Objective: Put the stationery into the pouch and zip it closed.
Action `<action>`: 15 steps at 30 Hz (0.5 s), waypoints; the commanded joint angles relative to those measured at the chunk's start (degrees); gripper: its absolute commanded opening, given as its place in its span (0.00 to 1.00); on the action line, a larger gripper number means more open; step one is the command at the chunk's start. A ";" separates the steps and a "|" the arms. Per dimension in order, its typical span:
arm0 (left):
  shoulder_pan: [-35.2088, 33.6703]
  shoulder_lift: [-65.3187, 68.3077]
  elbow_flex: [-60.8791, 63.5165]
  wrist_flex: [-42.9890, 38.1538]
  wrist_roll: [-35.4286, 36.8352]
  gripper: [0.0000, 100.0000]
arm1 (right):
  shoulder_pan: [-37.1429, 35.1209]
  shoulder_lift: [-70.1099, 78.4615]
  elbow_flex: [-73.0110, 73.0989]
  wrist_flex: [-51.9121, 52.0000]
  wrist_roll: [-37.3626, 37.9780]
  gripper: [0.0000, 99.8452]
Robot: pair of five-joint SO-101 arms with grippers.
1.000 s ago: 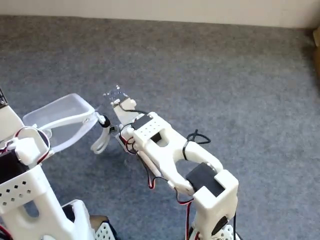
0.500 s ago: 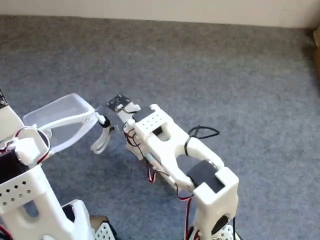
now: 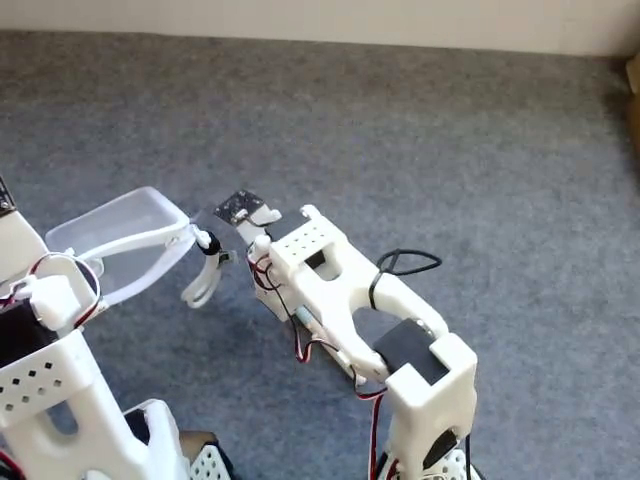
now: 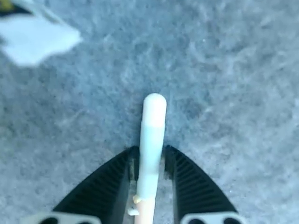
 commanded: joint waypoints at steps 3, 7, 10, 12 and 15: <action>-0.66 0.57 0.66 -1.05 -0.35 0.01 | -0.92 3.47 -3.21 0.66 0.79 0.04; -0.66 0.57 0.66 -1.05 -0.35 0.01 | -0.92 4.26 -3.21 1.01 0.79 0.00; -0.66 0.57 0.66 -1.05 -0.35 0.01 | -0.92 4.18 -3.38 4.70 0.79 0.00; -0.66 0.57 0.66 -1.05 -0.35 0.01 | -1.10 4.00 -3.47 5.76 0.79 0.00; -0.66 0.57 0.66 -0.97 -0.35 0.01 | -1.89 1.80 -3.21 5.93 0.53 0.00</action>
